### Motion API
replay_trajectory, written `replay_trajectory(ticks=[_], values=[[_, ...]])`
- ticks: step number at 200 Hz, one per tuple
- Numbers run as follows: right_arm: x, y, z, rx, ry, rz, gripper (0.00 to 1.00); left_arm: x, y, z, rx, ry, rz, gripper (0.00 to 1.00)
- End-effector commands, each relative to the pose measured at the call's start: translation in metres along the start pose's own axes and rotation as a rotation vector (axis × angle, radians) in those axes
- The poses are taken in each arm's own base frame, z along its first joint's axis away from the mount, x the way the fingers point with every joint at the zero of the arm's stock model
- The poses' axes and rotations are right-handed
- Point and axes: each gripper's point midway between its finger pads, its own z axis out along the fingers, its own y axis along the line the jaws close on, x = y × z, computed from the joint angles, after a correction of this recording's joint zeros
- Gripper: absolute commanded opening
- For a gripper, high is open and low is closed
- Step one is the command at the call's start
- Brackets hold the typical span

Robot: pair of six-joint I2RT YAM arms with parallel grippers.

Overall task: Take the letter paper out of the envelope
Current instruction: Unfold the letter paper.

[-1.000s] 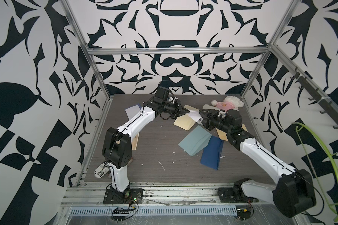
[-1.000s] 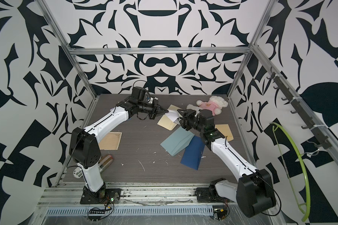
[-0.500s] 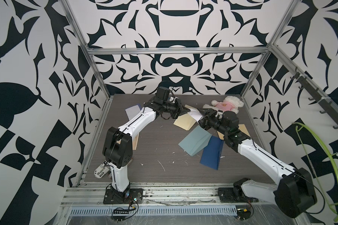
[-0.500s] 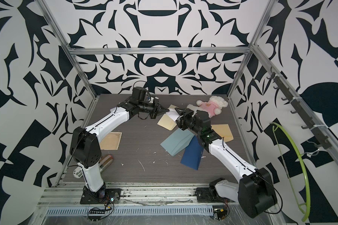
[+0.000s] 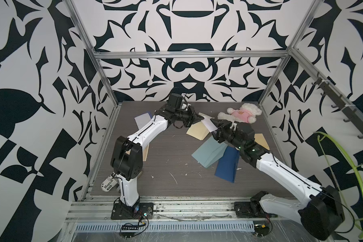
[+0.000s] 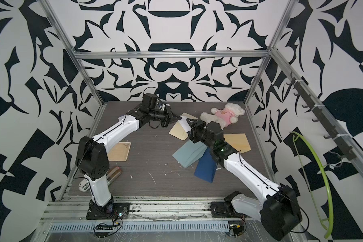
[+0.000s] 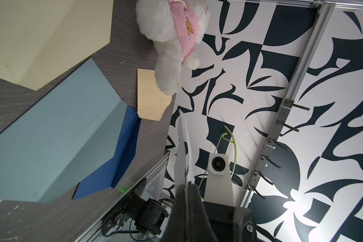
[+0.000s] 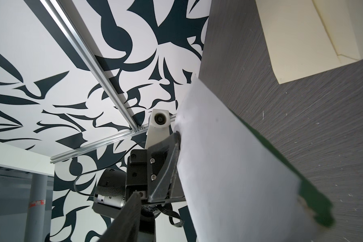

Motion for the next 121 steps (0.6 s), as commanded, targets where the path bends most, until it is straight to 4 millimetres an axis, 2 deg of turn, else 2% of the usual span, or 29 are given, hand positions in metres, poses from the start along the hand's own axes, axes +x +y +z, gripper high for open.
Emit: replay_trajectory(ticks=[1, 43, 83, 91, 99, 102, 121], values=[[0.000, 0.011, -0.007, -0.021, -0.027, -0.017, 0.45, -0.002, 0.015, 0.005, -0.034, -0.005, 0.003, 0.00], [-0.002, 0.008, 0.000, -0.012, -0.025, -0.031, 0.28, 0.001, 0.009, 0.004, -0.022, 0.007, 0.005, 0.00], [0.000, 0.001, 0.008, 0.025, -0.003, -0.066, 0.20, 0.007, 0.008, 0.003, -0.023, 0.015, 0.002, 0.00], [0.001, -0.001, 0.008, 0.041, 0.002, -0.083, 0.13, 0.007, 0.008, 0.003, -0.023, 0.014, 0.003, 0.00], [0.001, -0.001, 0.008, 0.058, 0.001, -0.103, 0.01, 0.008, 0.008, 0.002, -0.022, 0.013, 0.003, 0.00], [0.002, 0.000, 0.007, 0.062, 0.002, -0.116, 0.00, 0.008, 0.007, 0.001, -0.021, 0.011, 0.004, 0.00], [0.001, 0.004, 0.000, 0.113, -0.006, -0.223, 0.00, 0.008, 0.003, -0.005, -0.034, -0.013, 0.042, 0.31]])
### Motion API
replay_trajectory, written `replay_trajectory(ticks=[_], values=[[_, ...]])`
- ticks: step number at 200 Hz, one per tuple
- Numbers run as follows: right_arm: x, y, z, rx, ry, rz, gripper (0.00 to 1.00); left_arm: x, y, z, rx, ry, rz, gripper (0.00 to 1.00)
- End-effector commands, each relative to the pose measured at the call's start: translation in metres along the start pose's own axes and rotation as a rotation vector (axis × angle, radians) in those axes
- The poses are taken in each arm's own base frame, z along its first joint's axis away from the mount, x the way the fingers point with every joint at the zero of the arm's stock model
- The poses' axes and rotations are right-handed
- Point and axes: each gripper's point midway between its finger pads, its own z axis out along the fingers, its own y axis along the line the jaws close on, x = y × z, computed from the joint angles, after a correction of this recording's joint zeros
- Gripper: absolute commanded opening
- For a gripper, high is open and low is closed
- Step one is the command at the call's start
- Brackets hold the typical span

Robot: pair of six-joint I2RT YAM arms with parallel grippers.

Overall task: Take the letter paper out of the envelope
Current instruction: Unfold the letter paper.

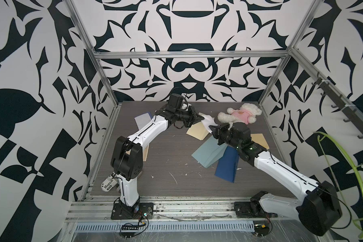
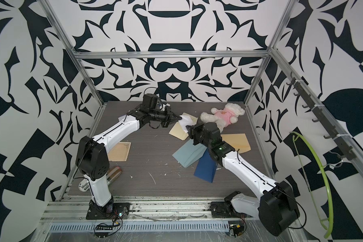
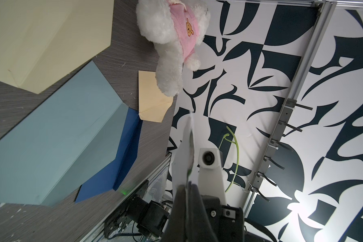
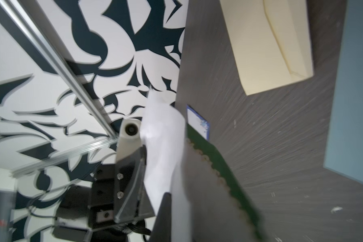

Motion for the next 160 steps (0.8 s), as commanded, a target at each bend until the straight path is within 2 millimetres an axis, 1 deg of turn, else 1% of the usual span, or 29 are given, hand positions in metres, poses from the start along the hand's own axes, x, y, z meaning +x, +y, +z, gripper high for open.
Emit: replay_trajectory(ticks=[1, 11, 20, 25, 30, 52, 65, 82, 93, 106, 129, 160], values=[[0.007, 0.033, -0.015, -0.023, 0.006, -0.156, 0.00, 0.007, 0.001, -0.008, -0.027, -0.010, 0.025, 0.33], [0.005, 0.038, -0.020, 0.002, 0.007, -0.225, 0.00, 0.007, -0.003, -0.013, -0.041, -0.029, 0.067, 0.47], [0.004, 0.043, -0.025, 0.024, 0.010, -0.294, 0.00, 0.005, -0.005, -0.019, -0.059, -0.050, 0.108, 0.55], [0.004, 0.047, -0.028, 0.034, 0.011, -0.333, 0.00, 0.004, -0.006, -0.023, -0.067, -0.064, 0.133, 0.59], [0.002, 0.045, -0.031, 0.058, 0.013, -0.368, 0.00, 0.003, -0.009, -0.028, -0.071, -0.076, 0.161, 0.62], [-0.003, 0.056, -0.044, 0.092, 0.043, -0.539, 0.00, -0.004, -0.018, -0.048, -0.075, -0.139, 0.283, 0.71], [-0.005, 0.061, -0.047, 0.105, 0.103, -0.624, 0.00, -0.006, -0.024, -0.058, -0.067, -0.163, 0.370, 0.72], [-0.001, 0.071, -0.056, 0.099, 0.178, -0.765, 0.00, -0.002, -0.033, -0.067, -0.038, -0.161, 0.492, 0.73], [0.004, 0.080, -0.062, 0.089, 0.226, -0.866, 0.00, 0.006, -0.043, -0.069, 0.011, -0.140, 0.582, 0.73], [0.015, 0.091, -0.070, 0.048, 0.309, -0.954, 0.00, 0.020, -0.054, -0.071, 0.085, -0.091, 0.689, 0.73], [0.038, 0.110, -0.081, -0.052, 0.472, -1.013, 0.00, 0.043, -0.064, -0.073, 0.188, -0.003, 0.826, 0.73], [0.054, 0.119, -0.084, -0.128, 0.587, -1.013, 0.00, 0.063, -0.067, -0.082, 0.248, 0.035, 0.937, 0.76]])
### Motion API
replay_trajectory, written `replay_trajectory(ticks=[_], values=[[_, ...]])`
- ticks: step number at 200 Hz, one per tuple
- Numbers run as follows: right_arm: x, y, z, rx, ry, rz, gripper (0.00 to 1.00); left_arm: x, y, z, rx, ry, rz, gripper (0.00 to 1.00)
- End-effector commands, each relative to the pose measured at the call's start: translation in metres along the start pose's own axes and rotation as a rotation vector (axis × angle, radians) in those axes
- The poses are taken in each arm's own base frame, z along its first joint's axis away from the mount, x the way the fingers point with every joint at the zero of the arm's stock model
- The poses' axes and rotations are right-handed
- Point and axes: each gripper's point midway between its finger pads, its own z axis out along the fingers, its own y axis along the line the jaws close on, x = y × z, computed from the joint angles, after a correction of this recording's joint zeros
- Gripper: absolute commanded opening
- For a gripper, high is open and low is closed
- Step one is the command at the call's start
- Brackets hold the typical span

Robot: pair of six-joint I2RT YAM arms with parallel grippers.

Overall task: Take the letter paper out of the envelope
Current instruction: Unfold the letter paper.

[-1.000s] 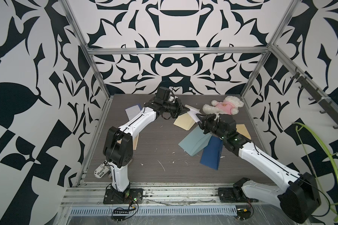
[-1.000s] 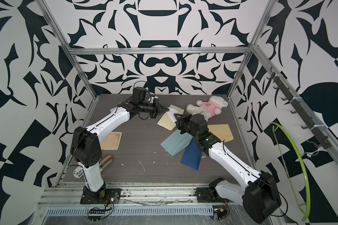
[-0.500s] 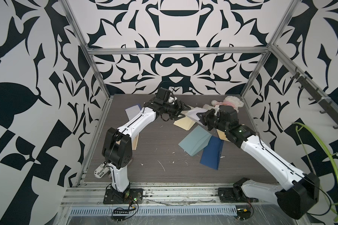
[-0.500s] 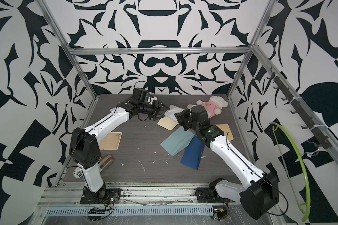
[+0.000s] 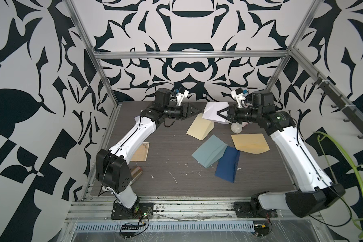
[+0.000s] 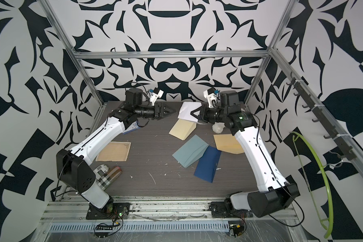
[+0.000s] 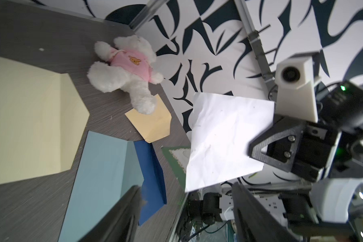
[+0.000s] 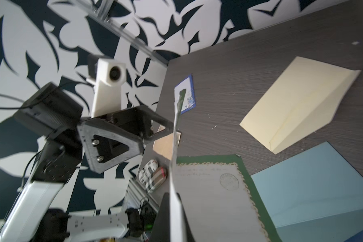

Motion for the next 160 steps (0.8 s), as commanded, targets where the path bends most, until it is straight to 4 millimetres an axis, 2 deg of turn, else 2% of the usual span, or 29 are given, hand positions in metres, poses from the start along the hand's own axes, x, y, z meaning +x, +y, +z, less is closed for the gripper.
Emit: replay_trajectory(ticks=[1, 14, 51, 76, 102, 129, 160], values=[[0.017, 0.031, -0.007, -0.166, 0.107, -0.098, 0.00, 0.010, -0.030, -0.009, 0.118, 0.029, 0.179, 0.76], [0.016, 0.039, -0.005, -0.221, 0.121, -0.092, 0.00, 0.012, -0.036, -0.013, 0.133, 0.025, 0.203, 0.77], [0.009, 0.044, 0.006, -0.322, 0.148, -0.047, 0.00, 0.016, -0.054, -0.015, 0.226, 0.028, 0.194, 0.79], [0.000, 0.050, 0.009, -0.370, 0.143, -0.044, 0.00, 0.024, -0.059, -0.013, 0.259, 0.065, 0.171, 0.75], [-0.006, 0.045, 0.018, -0.382, 0.150, -0.024, 0.00, 0.024, -0.064, -0.016, 0.262, 0.069, 0.166, 0.70], [-0.009, 0.039, 0.024, -0.377, 0.149, -0.021, 0.00, 0.024, -0.064, -0.016, 0.253, 0.075, 0.152, 0.60], [-0.012, 0.035, 0.029, -0.372, 0.144, -0.018, 0.00, 0.024, -0.059, -0.013, 0.233, 0.093, 0.116, 0.43]])
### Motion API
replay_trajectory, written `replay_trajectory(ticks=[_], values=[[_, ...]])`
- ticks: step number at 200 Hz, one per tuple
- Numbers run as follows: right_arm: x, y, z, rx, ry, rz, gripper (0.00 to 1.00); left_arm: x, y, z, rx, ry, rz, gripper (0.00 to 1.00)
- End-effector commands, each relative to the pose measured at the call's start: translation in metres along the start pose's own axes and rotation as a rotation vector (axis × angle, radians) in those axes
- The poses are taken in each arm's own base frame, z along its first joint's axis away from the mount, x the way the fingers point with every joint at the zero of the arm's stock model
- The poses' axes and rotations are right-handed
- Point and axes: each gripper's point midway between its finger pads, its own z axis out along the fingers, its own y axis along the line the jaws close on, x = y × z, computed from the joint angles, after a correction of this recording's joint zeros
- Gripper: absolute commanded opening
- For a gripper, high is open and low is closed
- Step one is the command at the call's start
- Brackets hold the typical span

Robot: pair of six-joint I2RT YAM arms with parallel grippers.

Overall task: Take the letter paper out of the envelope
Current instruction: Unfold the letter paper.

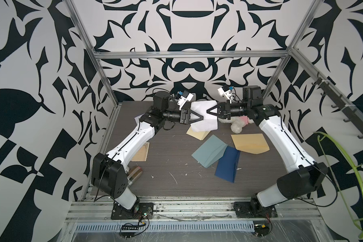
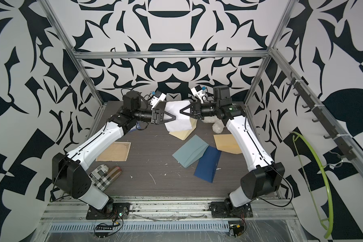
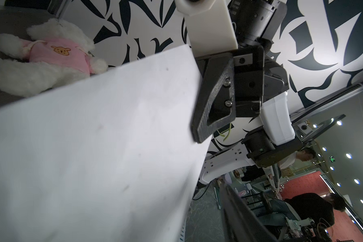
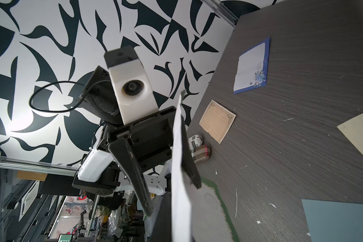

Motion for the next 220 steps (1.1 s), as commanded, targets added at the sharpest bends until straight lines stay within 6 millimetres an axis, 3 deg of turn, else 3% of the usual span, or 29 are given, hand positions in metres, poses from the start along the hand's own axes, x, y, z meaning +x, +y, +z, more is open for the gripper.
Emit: replay_trajectory(ticks=[1, 60, 124, 150, 173, 220], values=[[-0.008, 0.016, -0.003, -0.037, -0.019, -0.063, 0.00, -0.002, -0.012, -0.002, 0.011, 0.012, 0.009, 0.43], [-0.011, 0.011, -0.002, -0.031, -0.031, -0.051, 0.00, -0.005, 0.002, -0.001, -0.046, 0.003, -0.039, 0.18], [0.000, 0.005, -0.005, 0.020, -0.043, -0.060, 0.00, -0.006, 0.028, 0.002, -0.150, 0.003, -0.135, 0.03], [0.013, -0.002, -0.006, 0.023, -0.031, -0.042, 0.24, -0.009, 0.025, 0.000, -0.158, -0.009, -0.124, 0.00], [0.021, -0.003, -0.006, 0.014, -0.025, -0.028, 0.32, -0.010, 0.026, 0.000, -0.164, -0.012, -0.129, 0.00], [0.018, -0.011, -0.006, 0.041, -0.056, -0.002, 0.16, -0.012, 0.024, 0.002, -0.152, -0.007, -0.139, 0.00]])
